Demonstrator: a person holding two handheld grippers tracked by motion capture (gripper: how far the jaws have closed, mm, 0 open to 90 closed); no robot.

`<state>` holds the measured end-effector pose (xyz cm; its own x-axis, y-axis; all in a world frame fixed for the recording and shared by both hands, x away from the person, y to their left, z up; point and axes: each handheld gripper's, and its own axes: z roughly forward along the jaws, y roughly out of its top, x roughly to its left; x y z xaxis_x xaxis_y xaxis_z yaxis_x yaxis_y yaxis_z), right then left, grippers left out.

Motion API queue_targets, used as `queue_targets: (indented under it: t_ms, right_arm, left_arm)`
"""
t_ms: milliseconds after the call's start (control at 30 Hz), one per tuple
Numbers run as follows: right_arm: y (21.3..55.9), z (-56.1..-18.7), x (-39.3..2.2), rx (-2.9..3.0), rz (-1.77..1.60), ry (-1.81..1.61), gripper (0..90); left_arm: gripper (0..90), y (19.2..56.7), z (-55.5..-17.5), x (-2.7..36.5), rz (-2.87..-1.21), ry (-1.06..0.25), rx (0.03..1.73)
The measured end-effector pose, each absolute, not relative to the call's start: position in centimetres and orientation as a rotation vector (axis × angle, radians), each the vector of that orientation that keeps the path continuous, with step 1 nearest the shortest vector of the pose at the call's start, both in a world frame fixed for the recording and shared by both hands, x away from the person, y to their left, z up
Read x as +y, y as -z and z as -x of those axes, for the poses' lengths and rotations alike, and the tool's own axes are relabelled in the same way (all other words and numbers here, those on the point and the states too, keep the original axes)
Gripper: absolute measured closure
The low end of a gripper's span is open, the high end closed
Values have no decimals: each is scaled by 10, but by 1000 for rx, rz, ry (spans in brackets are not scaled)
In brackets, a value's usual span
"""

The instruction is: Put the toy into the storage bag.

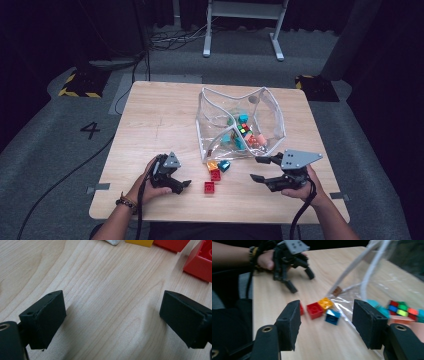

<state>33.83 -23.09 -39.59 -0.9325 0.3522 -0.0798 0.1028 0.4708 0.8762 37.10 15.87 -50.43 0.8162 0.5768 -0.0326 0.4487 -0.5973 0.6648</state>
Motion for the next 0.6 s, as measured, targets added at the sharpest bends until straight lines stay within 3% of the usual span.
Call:
queue_targets:
  t_ms: [433,600]
  right_arm:
    - [436,-324,-176,2650,-260,-1406,373]
    - [454,-328,-137,2738,-143,-1333,361]
  left_arm:
    - [70,504,-371,159,-2310,-245,748]
    - [70,504,-371,159,-2307,-245,749]
